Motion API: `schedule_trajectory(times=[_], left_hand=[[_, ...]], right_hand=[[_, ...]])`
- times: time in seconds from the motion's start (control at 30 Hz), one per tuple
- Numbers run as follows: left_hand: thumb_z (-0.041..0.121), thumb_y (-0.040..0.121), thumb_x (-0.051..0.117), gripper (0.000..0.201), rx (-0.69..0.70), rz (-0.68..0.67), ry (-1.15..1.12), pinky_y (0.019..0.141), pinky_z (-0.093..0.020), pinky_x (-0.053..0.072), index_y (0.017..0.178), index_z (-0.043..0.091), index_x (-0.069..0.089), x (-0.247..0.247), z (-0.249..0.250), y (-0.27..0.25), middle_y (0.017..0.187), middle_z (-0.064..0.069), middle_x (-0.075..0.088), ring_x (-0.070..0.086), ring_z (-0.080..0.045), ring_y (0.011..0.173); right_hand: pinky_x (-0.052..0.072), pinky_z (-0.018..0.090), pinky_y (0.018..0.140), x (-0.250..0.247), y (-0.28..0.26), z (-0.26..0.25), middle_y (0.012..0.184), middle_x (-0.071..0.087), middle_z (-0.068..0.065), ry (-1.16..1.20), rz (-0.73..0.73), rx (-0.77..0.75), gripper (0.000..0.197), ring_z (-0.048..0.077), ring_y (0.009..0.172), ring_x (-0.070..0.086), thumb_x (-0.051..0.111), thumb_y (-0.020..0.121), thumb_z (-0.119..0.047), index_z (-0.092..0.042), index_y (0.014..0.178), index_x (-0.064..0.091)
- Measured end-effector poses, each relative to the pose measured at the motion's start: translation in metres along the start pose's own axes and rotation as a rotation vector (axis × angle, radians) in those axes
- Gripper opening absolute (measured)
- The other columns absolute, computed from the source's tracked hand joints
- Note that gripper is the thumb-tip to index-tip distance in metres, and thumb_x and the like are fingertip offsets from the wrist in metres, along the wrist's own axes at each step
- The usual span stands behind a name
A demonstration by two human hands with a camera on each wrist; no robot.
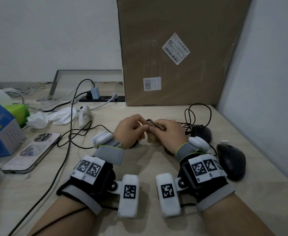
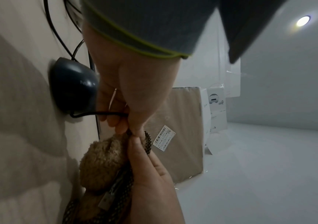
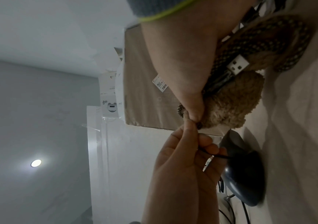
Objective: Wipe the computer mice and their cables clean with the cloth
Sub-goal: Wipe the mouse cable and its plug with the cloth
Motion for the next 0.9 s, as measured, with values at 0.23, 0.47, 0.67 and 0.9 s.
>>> schedule_trajectory(times=[0.23, 0.47, 0.67, 0.9], left_hand=[[0.006, 0.095, 0.044, 0.021, -0.28, 0.174, -0.158, 0.049, -0.025, 0.045, 0.075, 0.013, 0.045, -0.006, -0.009, -0.001, 0.059, -0.005, 0.061, 0.053, -0.012, 0.04], [0.003, 0.098, 0.031, 0.027, -0.687, 0.174, -1.223, 0.057, -0.029, 0.054, 0.078, -0.001, 0.048, 0.003, -0.008, -0.007, 0.062, -0.01, 0.051, 0.045, -0.017, 0.06], [0.022, 0.101, 0.034, 0.032, -0.714, 0.063, -1.213, 0.036, -0.015, 0.03, 0.07, 0.013, 0.04, 0.004, -0.019, -0.004, 0.042, 0.004, 0.035, 0.029, -0.008, 0.033], [0.023, 0.104, 0.027, 0.03, -0.682, 0.044, -0.991, 0.031, -0.015, 0.021, 0.086, 0.012, 0.047, 0.005, -0.024, -0.005, 0.034, 0.007, 0.029, 0.022, -0.005, 0.027]], right_hand=[[0.049, 0.038, 0.069, -0.02, 0.0, 0.012, 0.071, 0.061, 0.002, 0.192, 0.328, 0.121, 0.033, 0.027, 0.076, 0.058, 0.053, 0.09, -0.041, -0.016, 0.068, 0.057], [0.032, 0.028, 0.053, -0.03, -0.003, 0.012, 0.058, 0.045, -0.001, 0.229, 0.388, 0.192, 0.042, 0.016, 0.056, 0.041, 0.049, 0.094, -0.037, -0.011, 0.061, 0.042], [0.034, 0.031, 0.056, -0.021, 0.0, 0.011, 0.062, 0.049, -0.001, 0.223, 0.306, 0.158, 0.03, 0.018, 0.063, 0.047, 0.054, 0.091, -0.035, -0.013, 0.07, 0.05], [0.046, 0.029, 0.066, -0.018, 0.001, 0.009, 0.073, 0.058, -0.006, 0.281, 0.285, 0.093, 0.017, 0.017, 0.075, 0.057, 0.061, 0.088, -0.034, -0.017, 0.083, 0.058]])
Point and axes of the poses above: each hand's wrist, its own y-axis towards the middle knuckle, its own x-axis out of the palm, z = x × y, the point moved 4 cm from there along y, towards the middle knuckle
